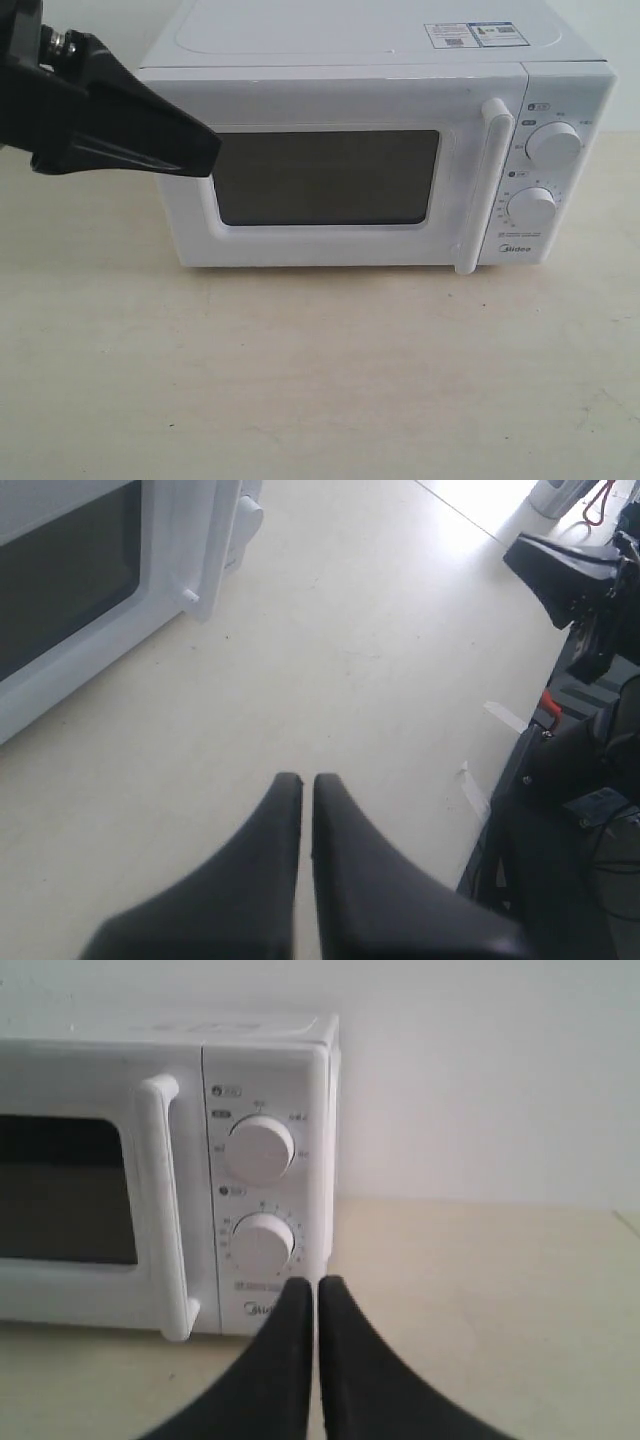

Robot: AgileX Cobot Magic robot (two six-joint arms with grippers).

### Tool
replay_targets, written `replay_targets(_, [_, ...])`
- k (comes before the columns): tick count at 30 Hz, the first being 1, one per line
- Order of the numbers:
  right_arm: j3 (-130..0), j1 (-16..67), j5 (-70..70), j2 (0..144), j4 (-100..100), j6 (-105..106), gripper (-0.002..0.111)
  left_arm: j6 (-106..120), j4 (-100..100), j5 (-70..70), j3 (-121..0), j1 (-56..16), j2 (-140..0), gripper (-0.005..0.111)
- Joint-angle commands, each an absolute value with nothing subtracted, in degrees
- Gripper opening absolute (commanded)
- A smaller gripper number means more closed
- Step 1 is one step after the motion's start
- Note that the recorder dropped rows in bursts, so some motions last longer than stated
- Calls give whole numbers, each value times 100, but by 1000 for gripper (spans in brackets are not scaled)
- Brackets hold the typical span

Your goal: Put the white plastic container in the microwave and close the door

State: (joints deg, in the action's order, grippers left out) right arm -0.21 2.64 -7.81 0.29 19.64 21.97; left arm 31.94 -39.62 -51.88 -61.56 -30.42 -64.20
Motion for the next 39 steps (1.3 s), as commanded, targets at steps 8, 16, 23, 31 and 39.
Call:
replay_targets(8, [0, 227, -1890, 0, 194, -403, 0, 3130, -4001, -5141, -6135, -3070, -6374, 4])
replay_targets(16, [0, 227, -1868, 0, 221, -1185, 0, 3130, -4001, -5141, -6135, -3070, -6374, 4])
replay_targets(23, [0, 227, -1868, 0, 221, -1185, 0, 3130, -4001, -5141, -6135, -3070, -6374, 4])
replay_targets(31, [0, 227, -1868, 0, 221, -1185, 0, 3130, -3925, -5249, -6135, -3033, -6303, 4])
replay_targets(39, [0, 227, -1868, 0, 221, -1185, 0, 3122, -3597, -4606, -6135, -1685, -4709, 4])
